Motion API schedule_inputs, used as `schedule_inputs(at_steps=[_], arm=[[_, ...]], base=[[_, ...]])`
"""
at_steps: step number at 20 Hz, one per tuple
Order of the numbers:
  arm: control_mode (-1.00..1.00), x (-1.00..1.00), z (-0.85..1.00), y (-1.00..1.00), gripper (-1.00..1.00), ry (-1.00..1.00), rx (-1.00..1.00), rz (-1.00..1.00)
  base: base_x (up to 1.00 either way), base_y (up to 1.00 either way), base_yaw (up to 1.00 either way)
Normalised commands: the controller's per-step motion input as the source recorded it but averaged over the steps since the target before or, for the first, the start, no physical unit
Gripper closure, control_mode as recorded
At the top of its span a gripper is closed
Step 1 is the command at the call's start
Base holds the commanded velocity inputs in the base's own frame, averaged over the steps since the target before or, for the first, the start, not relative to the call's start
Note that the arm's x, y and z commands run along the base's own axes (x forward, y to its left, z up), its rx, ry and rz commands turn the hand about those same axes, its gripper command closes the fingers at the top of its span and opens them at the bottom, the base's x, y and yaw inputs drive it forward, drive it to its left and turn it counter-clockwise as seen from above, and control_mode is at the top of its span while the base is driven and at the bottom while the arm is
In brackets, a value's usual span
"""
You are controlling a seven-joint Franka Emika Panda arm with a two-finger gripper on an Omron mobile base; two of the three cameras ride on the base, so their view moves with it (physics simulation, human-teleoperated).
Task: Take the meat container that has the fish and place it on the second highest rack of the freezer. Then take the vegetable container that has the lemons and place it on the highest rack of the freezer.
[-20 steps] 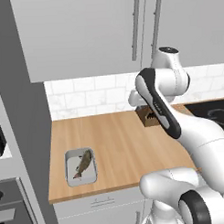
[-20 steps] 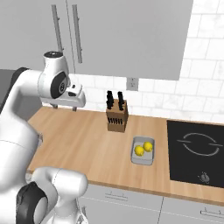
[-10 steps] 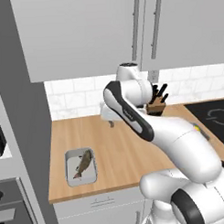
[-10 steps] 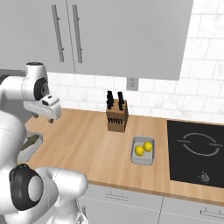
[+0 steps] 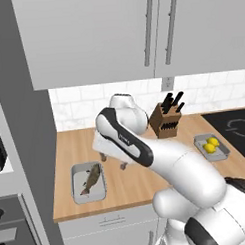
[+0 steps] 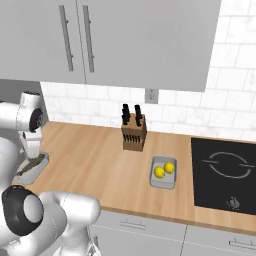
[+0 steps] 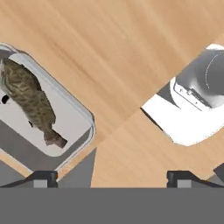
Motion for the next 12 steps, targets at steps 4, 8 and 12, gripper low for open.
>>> schedule_inputs(at_steps=[4,8,12], arm=[[-1.0,-0.56,-0.47,0.66,-1.0,-0.03,-0.03,-0.55],[-1.0,-0.24,-0.27,0.44,-1.0,-0.02,-0.16,-0.49],[-1.0,0.0,-0.22,0.31,-1.0,0.0,-0.24,-0.39]], base=[[0.0,0.0,0.0],[0.0,0.0,0.0],[0.0,0.0,0.0]])
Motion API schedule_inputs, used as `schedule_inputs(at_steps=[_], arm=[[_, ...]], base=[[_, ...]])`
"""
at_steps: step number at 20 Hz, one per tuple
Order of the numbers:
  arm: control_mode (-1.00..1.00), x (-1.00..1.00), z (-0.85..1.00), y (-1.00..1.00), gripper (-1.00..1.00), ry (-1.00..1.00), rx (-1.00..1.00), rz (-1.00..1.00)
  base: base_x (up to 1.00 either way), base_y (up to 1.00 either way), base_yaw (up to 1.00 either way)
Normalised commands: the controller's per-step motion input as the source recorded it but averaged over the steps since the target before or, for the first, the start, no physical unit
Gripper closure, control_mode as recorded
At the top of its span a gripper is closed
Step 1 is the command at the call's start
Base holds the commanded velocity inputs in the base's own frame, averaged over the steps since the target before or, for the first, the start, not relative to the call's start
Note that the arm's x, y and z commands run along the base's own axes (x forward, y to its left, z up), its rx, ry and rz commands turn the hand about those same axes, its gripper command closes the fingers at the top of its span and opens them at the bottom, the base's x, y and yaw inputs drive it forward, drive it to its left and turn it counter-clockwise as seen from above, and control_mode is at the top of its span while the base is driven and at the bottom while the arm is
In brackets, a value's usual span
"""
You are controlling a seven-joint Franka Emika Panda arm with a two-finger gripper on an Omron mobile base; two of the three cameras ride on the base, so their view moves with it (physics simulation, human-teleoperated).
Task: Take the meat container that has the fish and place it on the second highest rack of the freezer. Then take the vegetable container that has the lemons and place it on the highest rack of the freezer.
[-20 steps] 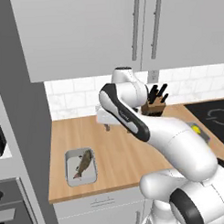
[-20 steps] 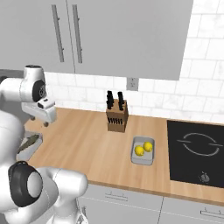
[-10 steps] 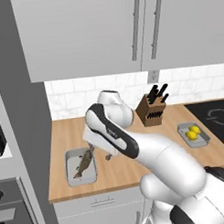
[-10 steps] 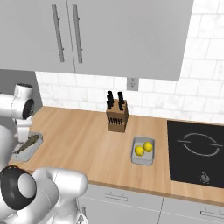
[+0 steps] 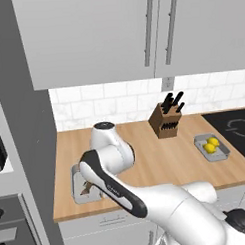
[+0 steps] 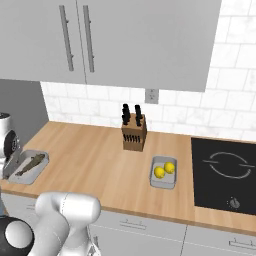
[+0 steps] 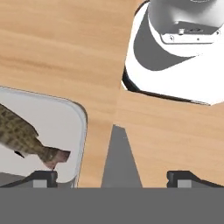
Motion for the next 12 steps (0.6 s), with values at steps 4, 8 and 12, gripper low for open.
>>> schedule_inputs(at_steps=[4,8,12], arm=[[-1.0,0.0,-0.2,0.19,-1.0,0.02,-0.19,-0.31],[-1.0,0.0,-0.07,0.08,-1.0,0.09,-0.09,-0.24],[-1.0,0.0,-0.08,0.01,-1.0,0.07,-0.07,-0.16]], base=[[0.0,0.0,0.0],[0.0,0.0,0.0],[0.0,0.0,0.0]])
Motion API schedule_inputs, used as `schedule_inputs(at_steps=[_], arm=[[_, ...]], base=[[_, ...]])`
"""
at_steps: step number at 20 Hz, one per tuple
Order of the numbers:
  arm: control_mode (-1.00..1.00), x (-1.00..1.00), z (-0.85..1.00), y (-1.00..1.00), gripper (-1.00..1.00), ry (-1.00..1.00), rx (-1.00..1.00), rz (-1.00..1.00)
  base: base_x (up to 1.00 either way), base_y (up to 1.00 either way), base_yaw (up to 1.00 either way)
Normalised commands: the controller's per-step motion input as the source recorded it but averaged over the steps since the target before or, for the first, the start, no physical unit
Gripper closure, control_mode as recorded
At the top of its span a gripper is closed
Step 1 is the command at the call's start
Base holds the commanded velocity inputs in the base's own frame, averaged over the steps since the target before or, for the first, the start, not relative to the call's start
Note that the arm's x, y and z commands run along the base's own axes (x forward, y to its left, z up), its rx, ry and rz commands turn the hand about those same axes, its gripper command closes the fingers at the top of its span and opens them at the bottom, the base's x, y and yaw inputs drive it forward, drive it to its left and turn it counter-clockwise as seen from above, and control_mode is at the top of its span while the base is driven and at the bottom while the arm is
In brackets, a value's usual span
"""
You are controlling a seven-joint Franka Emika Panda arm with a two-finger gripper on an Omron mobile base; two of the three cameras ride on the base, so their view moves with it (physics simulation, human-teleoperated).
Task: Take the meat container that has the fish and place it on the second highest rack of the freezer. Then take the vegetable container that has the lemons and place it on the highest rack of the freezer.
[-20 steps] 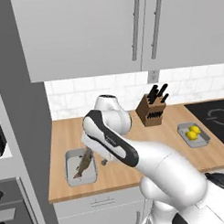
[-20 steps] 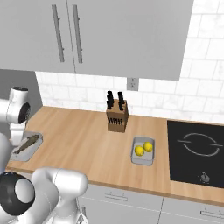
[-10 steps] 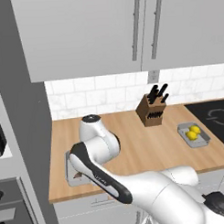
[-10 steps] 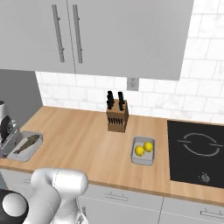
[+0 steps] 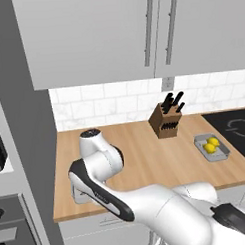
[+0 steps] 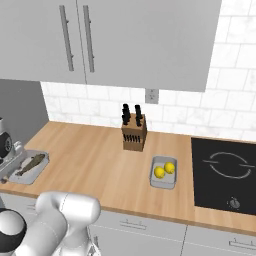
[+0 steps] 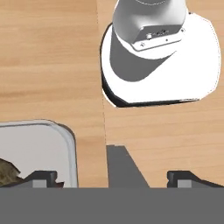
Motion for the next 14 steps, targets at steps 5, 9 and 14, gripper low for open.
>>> schedule_inputs(at_steps=[5,9,14], arm=[[-1.0,0.0,-0.17,0.0,-1.0,0.0,-0.06,-0.03],[-1.0,0.12,-0.14,0.0,-1.0,0.0,-0.01,0.0],[-1.0,0.23,-0.11,0.0,-1.0,0.0,0.0,0.02]], base=[[0.0,0.0,0.0],[0.0,0.0,0.0],[0.0,0.0,0.0]])
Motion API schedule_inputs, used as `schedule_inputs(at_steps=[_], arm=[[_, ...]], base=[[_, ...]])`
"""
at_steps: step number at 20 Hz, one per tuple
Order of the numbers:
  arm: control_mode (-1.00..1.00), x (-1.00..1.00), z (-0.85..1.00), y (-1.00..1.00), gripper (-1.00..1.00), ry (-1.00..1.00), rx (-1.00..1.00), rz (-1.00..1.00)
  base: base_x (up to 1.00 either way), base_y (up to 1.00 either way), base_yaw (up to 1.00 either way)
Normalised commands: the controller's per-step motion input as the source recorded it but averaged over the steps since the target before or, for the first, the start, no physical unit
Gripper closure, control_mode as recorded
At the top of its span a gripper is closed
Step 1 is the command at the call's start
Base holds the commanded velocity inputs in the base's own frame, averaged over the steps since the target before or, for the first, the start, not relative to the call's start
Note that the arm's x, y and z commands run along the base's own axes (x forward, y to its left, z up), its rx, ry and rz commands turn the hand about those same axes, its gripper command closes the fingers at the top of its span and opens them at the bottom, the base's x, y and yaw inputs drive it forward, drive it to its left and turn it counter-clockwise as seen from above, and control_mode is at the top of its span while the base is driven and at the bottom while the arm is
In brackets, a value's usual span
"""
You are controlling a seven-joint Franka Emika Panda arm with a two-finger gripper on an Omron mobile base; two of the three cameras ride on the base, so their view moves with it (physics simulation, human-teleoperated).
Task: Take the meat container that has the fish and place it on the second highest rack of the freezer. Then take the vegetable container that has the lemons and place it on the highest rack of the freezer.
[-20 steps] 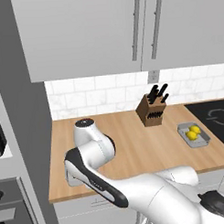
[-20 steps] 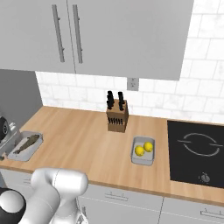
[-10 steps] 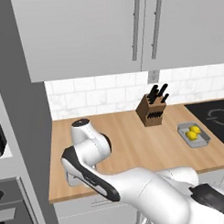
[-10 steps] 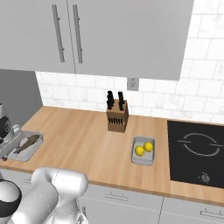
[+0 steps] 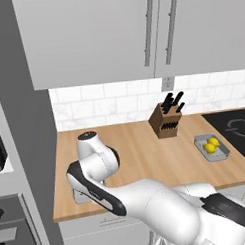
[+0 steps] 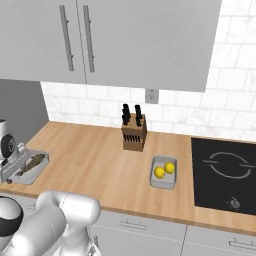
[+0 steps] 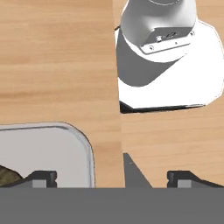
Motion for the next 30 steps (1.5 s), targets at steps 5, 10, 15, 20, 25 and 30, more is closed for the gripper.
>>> schedule_inputs(at_steps=[5,10,15,20,25,30], arm=[[-1.0,0.2,-0.21,0.0,-1.0,0.0,0.0,0.03],[-1.0,0.17,-0.27,0.0,-1.0,0.0,0.0,0.0],[-1.0,-0.06,-0.37,0.0,-1.0,0.0,-0.03,0.0],[-1.0,0.0,-0.32,0.0,-1.0,0.0,-0.01,0.0],[-1.0,0.0,-0.24,0.0,-1.0,0.0,0.0,0.0],[-1.0,-0.01,-0.35,0.0,1.0,0.01,0.0,0.0]], base=[[0.0,0.0,0.0],[0.0,0.0,0.0],[0.0,0.0,0.0],[0.0,0.0,0.0],[0.0,0.0,0.0],[0.0,0.0,0.0]])
